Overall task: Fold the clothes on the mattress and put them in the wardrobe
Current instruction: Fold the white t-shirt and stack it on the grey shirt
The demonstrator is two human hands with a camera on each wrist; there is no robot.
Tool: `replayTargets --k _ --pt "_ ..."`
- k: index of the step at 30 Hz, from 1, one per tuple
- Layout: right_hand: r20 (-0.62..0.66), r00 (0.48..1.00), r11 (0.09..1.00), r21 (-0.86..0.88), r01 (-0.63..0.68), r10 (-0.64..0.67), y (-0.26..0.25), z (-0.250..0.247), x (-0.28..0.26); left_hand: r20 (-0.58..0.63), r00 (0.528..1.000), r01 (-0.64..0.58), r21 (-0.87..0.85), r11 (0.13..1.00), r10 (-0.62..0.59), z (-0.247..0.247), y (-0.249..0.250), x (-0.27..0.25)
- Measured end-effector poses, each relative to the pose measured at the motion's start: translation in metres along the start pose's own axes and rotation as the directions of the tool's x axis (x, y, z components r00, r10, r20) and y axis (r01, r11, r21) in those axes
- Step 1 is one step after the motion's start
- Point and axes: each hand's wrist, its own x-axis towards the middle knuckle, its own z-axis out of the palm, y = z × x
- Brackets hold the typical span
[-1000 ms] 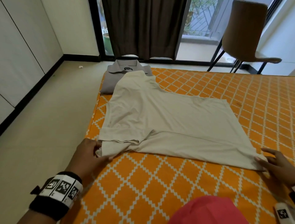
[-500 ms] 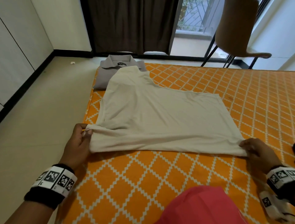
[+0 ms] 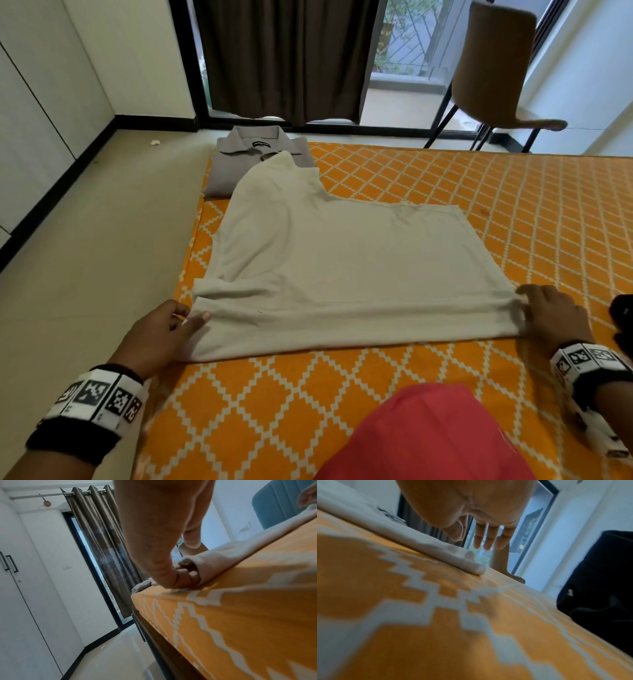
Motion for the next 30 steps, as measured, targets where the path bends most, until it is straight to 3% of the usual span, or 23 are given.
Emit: replayTargets --k 2,4,6,9,10,11,13,17,22,26,30 --pt "-0.038 0.990 0.991 -0.011 0.132 -0.132 -0.010 0.001 -0.003 -0.016 0.997 -0.082 -0.008 0.997 0.082 0.002 0.001 -0.003" --pt "-0.067 0.931 0.933 0.000 0.360 -0.359 -0.029 -0.002 -0.009 -0.039 0.986 -0.164 -0.011 0.986 0.163 0.006 0.002 -0.005" --pt "-0.109 0.810 0.810 0.059 0.584 -0.576 -0.061 0.001 -0.025 -0.022 0.979 -0.205 -0.051 0.978 0.204 0.007 0.003 -0.004" --pt "-0.018 0.571 0.569 0.061 0.820 -0.821 -0.113 0.019 -0.054 0.164 0.946 -0.278 -0.029 0.960 0.279 0.008 -0.002 -0.001" --pt "0.034 0.517 0.519 0.056 0.853 -0.855 -0.123 0.025 -0.059 0.229 0.921 -0.330 0.027 0.943 0.316 0.008 -0.005 0.001" --pt "0.085 0.497 0.503 0.068 0.862 -0.863 -0.128 0.030 -0.061 0.281 0.897 -0.372 0.067 0.926 0.340 0.008 -0.008 0.003" --pt "0.089 0.530 0.538 0.141 0.831 -0.843 -0.125 0.037 -0.059 0.338 0.879 -0.393 0.116 0.912 0.336 0.005 -0.013 0.008" --pt "0.058 0.677 0.673 0.204 0.711 -0.734 -0.093 0.043 -0.052 0.341 0.881 -0.398 0.162 0.903 0.327 -0.003 -0.025 0.014" --pt "0.298 0.831 0.879 0.066 0.473 -0.469 -0.028 0.031 -0.040 0.321 0.874 -0.432 0.171 0.886 0.365 -0.003 -0.027 0.015" --pt "0.456 0.866 0.960 -0.080 0.268 -0.204 0.003 0.012 -0.031 0.321 0.865 -0.437 0.106 0.893 0.385 -0.004 -0.027 0.012" --pt "0.592 0.805 0.926 -0.286 0.247 -0.032 -0.029 -0.018 -0.016 0.228 0.908 -0.354 -0.026 0.935 0.351 -0.001 -0.023 0.008"
